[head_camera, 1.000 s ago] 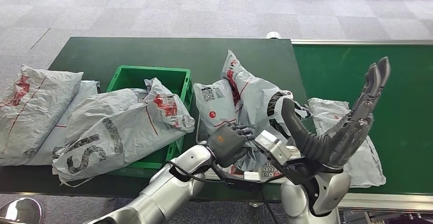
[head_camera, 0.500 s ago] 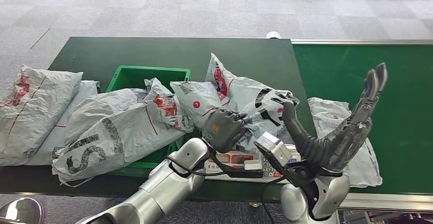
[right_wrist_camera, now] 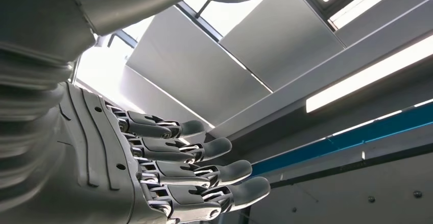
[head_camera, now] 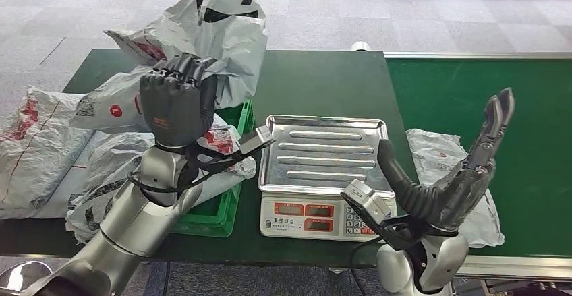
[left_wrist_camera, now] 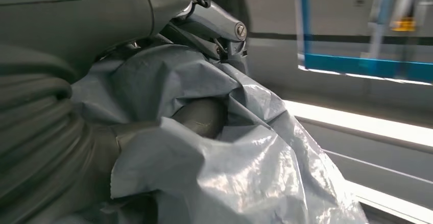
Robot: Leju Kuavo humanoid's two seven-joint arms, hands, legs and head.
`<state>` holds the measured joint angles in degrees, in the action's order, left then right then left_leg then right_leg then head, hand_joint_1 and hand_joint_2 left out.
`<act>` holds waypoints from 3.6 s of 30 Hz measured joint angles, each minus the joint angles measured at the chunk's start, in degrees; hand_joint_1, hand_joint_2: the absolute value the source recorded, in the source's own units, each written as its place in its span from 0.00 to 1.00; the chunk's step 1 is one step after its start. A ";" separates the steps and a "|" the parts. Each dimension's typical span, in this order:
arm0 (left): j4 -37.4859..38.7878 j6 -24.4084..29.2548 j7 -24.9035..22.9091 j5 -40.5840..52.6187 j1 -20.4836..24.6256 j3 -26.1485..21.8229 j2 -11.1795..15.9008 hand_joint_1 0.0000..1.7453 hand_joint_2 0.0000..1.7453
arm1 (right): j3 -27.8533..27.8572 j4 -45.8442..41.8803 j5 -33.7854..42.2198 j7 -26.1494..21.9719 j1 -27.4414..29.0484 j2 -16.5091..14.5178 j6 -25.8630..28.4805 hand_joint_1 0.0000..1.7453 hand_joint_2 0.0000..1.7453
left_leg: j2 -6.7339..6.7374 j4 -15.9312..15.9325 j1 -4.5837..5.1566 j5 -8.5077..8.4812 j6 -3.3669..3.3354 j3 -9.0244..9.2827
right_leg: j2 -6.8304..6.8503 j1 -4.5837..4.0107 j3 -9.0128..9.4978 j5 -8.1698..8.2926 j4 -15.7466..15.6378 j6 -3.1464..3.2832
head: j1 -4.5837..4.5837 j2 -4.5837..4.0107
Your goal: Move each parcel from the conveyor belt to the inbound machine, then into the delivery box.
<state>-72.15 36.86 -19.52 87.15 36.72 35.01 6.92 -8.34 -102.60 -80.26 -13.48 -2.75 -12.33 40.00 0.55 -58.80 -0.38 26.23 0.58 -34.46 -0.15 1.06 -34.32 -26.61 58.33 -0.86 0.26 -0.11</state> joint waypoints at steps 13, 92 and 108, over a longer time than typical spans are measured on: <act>-1.30 -28.89 -2.60 0.00 1.92 7.55 10.49 1.00 1.00 | 4.07 -1.99 -2.28 0.43 2.83 -1.11 0.04 0.00 1.00 | 0.08 -0.01 0.15 0.02 -0.03 -0.02 | -0.07 0.12 -0.07 0.05 -0.02 0.04 | 0.00 0.00; -36.61 -37.40 59.75 -65.46 -32.68 -24.31 -9.00 0.00 0.75 | 13.15 19.62 -9.65 29.08 -3.93 7.74 -2.55 0.00 1.00 | 0.05 -0.01 0.15 0.11 0.05 -0.05 | 0.02 0.08 -0.01 0.03 -0.04 0.11 | 0.01 0.00; -39.65 -37.89 59.74 -60.69 -33.47 -21.76 -9.11 0.00 1.00 | 28.83 39.55 -9.72 34.69 -10.59 13.56 -9.25 0.00 1.00 | -0.02 -0.01 0.21 0.12 0.02 -0.06 | 0.07 0.06 -0.03 0.03 -0.04 0.09 | 0.02 0.00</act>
<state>-111.80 -1.03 40.22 26.46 3.25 13.25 -2.19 20.49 -63.05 -89.99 21.22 -13.33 1.23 30.75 0.53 -58.81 -0.17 26.35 0.60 -34.52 -0.08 1.12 -34.35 -26.58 58.29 -0.77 0.28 -0.11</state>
